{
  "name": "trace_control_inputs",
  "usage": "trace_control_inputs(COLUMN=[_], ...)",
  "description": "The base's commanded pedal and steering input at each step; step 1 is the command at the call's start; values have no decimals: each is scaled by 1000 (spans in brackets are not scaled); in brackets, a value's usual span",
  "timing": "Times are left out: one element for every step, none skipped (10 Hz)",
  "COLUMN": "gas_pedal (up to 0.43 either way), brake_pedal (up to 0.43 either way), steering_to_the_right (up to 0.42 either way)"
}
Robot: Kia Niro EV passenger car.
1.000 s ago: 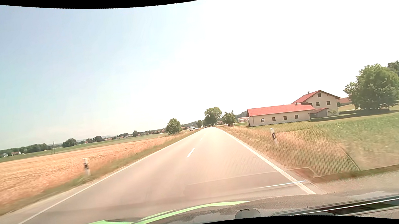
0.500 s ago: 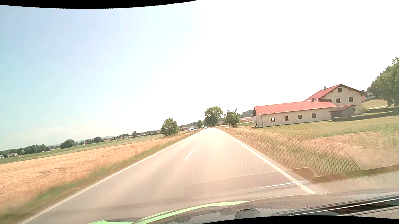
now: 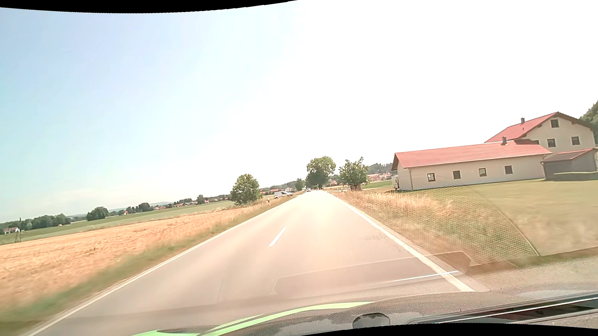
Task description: Follow the waypoints while adhering to traffic rules and regulations
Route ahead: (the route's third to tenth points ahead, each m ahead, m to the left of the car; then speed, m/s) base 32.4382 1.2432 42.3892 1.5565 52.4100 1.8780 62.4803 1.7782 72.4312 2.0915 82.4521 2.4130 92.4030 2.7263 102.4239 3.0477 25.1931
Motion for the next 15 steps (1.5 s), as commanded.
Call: trace_control_inputs(gas_pedal=[220,240,268,287,287,280,228,209,209,209,209,209,209,209,220], brake_pedal=[0,0,0,0,0,0,0,0,0,0,0,0,0,0,0], steering_to_the_right=[-3,-3,-3,-3,-3,-3,-4,-5,-5,-5,-5,-4,-3,-3,-3])
